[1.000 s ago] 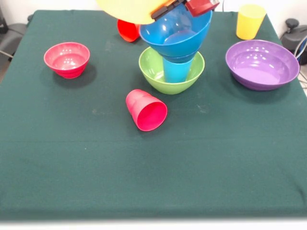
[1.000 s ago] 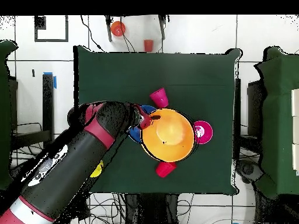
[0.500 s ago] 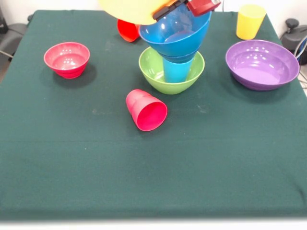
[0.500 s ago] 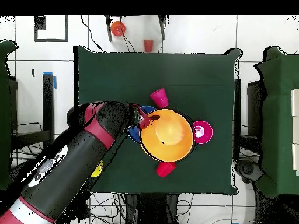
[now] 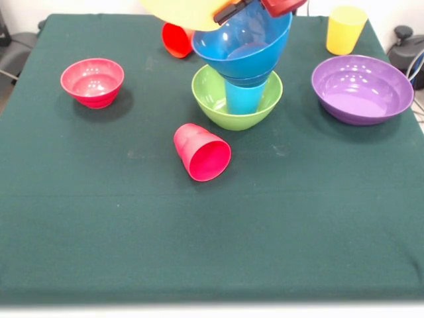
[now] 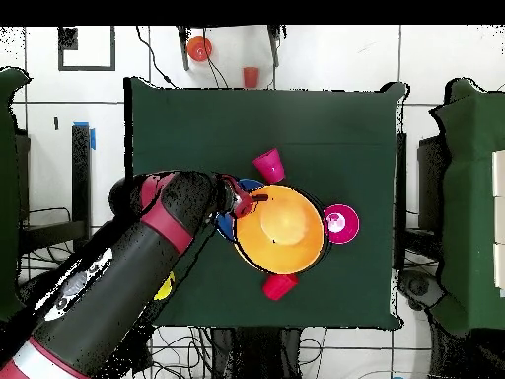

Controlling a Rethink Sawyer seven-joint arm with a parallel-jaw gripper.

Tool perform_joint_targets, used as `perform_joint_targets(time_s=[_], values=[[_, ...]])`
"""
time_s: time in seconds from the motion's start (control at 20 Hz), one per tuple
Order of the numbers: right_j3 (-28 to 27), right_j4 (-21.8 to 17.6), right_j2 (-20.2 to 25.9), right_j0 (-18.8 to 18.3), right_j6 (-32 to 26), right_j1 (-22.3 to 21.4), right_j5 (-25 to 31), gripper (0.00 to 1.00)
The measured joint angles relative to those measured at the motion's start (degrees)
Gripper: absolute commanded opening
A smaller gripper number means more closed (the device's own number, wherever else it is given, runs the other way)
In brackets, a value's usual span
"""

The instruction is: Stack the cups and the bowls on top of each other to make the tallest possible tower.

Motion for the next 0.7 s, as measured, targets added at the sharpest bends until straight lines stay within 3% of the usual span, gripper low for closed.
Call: perform_joint_targets(time_s=[0.7], values=[[0.0,0.2,0.3,0.0,0.0,-1.1,2.1,0.0]])
